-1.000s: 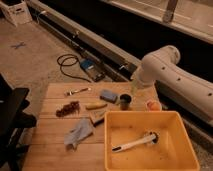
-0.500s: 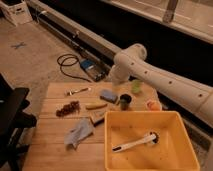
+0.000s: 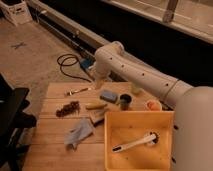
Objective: Place fork in tray
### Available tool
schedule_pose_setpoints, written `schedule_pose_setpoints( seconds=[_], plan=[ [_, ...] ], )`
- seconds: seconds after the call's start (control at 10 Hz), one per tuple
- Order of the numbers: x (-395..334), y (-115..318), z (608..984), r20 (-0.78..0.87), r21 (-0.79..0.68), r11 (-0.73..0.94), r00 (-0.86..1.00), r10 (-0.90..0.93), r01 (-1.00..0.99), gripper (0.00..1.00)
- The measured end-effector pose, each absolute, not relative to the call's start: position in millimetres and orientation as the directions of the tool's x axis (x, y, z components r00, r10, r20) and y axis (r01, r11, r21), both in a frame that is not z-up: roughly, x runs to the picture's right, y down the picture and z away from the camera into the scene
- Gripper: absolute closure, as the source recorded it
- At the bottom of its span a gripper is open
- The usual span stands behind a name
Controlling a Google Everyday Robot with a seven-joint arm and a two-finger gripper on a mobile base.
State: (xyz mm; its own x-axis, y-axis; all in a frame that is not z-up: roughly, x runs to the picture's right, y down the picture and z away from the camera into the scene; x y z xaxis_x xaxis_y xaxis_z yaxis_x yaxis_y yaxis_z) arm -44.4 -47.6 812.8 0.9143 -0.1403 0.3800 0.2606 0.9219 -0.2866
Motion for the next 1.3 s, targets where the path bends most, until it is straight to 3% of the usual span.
schedule_pose_setpoints(
  seconds=[0.5,1.3],
  plan=[
    [-44,-46,819,0.367,-0.283,0.921,0.917,-0.155,0.269,0.35],
    [-140,-42,904,0.579,-0.243,0.889,0.793,-0.187,0.387,0.35]
  ],
)
